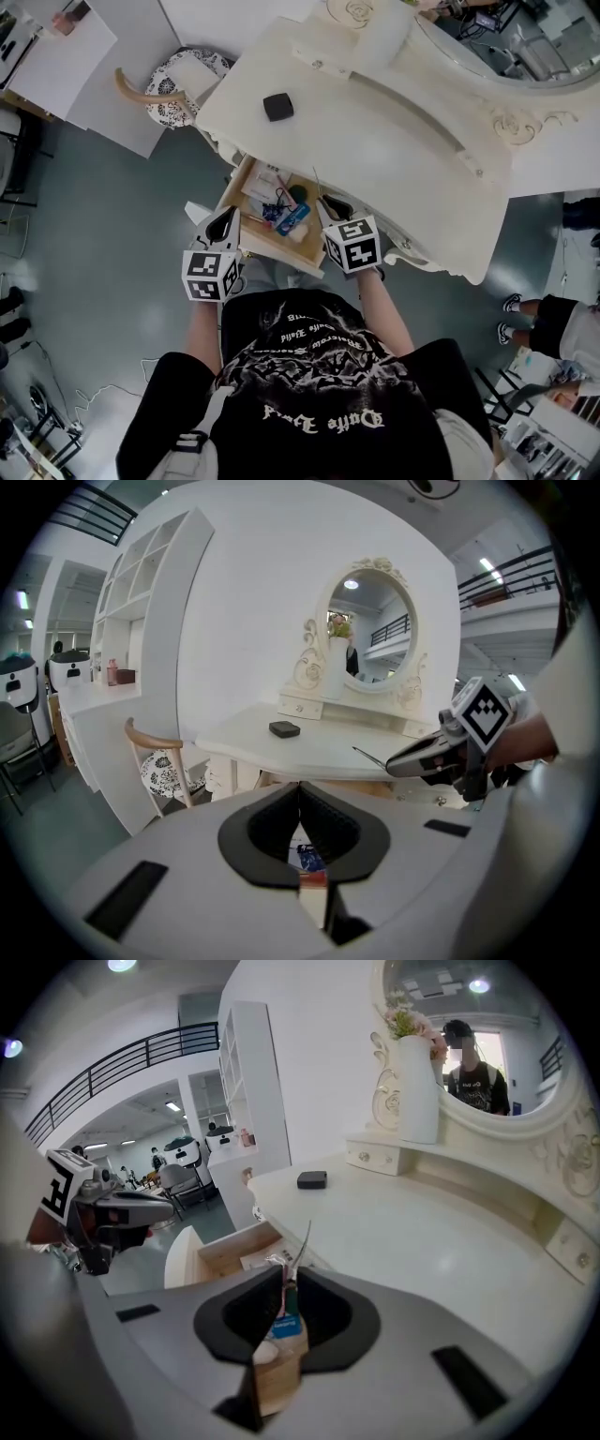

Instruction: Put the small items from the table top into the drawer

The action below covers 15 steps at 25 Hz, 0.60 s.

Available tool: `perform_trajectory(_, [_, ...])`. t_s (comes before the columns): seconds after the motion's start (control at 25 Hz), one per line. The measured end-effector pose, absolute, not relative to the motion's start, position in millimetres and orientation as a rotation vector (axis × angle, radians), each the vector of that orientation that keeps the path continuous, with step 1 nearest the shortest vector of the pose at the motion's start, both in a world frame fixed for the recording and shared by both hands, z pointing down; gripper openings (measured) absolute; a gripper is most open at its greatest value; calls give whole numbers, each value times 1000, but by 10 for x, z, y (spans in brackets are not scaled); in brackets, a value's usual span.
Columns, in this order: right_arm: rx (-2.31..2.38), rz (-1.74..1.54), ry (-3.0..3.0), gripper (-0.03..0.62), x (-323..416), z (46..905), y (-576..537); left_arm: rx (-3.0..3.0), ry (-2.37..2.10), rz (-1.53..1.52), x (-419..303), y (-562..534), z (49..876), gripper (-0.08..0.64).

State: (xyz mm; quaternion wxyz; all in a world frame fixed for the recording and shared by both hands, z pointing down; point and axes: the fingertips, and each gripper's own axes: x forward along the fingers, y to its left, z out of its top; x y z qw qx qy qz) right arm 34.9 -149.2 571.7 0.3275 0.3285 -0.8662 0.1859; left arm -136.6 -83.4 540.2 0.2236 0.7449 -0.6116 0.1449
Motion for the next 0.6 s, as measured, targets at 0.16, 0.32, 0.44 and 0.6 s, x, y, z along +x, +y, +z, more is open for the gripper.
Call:
perform_trajectory(0.16, [806, 500, -2269, 58, 239, 5795, -1335, 2058, -1687, 404, -1380, -832, 5401, 16])
perform_trajectory(0.32, [778, 529, -2245, 58, 176, 5911, -1230, 2057, -1684, 400, -1401, -846, 5416, 16])
perform_trajectory(0.44, [760, 551, -2224, 58, 130, 5984, -1203, 2061, -1677, 401, -1427, -855, 5416, 16])
perform_trajectory(0.6, [752, 588, -2198, 58, 61, 6079, -1214, 2058, -1670, 407, -1490, -857, 5424, 16])
